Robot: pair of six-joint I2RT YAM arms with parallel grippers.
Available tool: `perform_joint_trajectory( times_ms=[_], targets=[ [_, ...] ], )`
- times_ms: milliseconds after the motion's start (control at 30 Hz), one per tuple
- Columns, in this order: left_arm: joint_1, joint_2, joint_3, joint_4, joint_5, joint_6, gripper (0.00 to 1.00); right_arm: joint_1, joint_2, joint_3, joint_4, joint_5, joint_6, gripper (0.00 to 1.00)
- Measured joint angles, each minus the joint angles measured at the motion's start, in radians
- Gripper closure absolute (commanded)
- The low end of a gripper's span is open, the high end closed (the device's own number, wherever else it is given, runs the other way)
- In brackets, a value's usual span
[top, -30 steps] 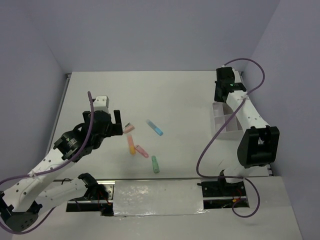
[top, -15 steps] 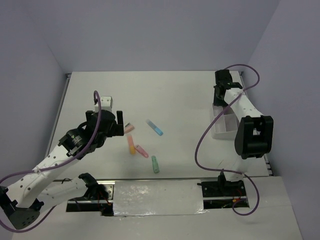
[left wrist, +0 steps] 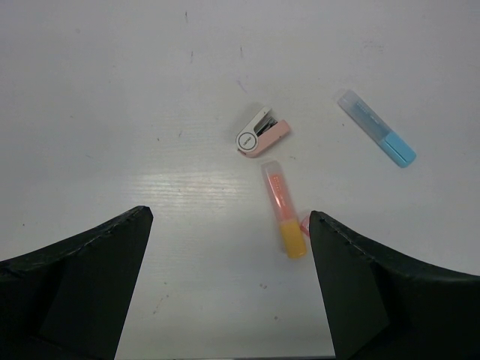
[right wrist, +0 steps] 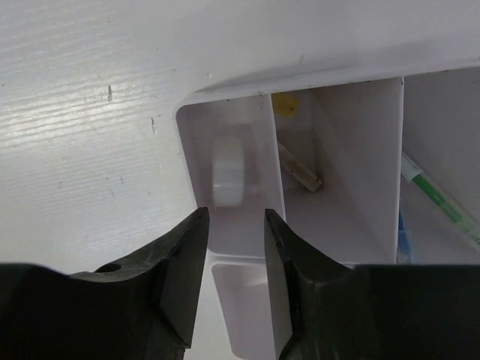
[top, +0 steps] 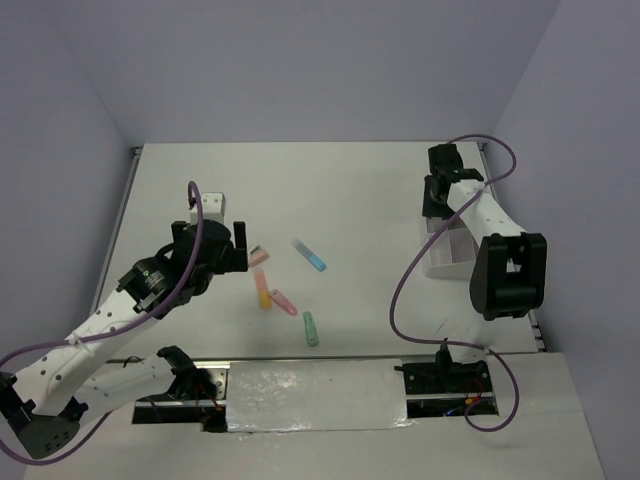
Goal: Sort the stationery into containers
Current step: Place the stationery in the storage box.
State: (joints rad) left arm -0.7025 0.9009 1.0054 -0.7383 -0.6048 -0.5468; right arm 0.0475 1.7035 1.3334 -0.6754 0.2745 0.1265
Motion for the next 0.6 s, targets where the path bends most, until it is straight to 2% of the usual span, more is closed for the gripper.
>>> perform_joint_trajectory(
  times_ms=[100,333,367,433,600],
  targets=[
    [0.0,0.001,0.0,0.0,0.0,0.001,0.01,0.008,-0.014,0.0,0.0,0.002,0.003,0.53],
    [0.0,0.001,0.0,0.0,0.0,0.002,0.01,0.037,-0.087,-0.005,0.003,-0.014,0.01,0.51],
    [0.0,0.001,0.0,0.0,0.0,0.002,0.01,0.048,-0.113,-0.018,0.019,-0.032,0.01,0.38],
    [0.0,0.001,0.0,0.0,0.0,0.001,0.01,0.092,-0.191,-0.057,0.046,-0.085,0.014,0.0],
    [0.011,0.015,0.0,-0.011,-0.034,-0.013,0.01,0.306,-0.336,-0.114,0.165,-0.292,-0.014,0.0]
  ],
)
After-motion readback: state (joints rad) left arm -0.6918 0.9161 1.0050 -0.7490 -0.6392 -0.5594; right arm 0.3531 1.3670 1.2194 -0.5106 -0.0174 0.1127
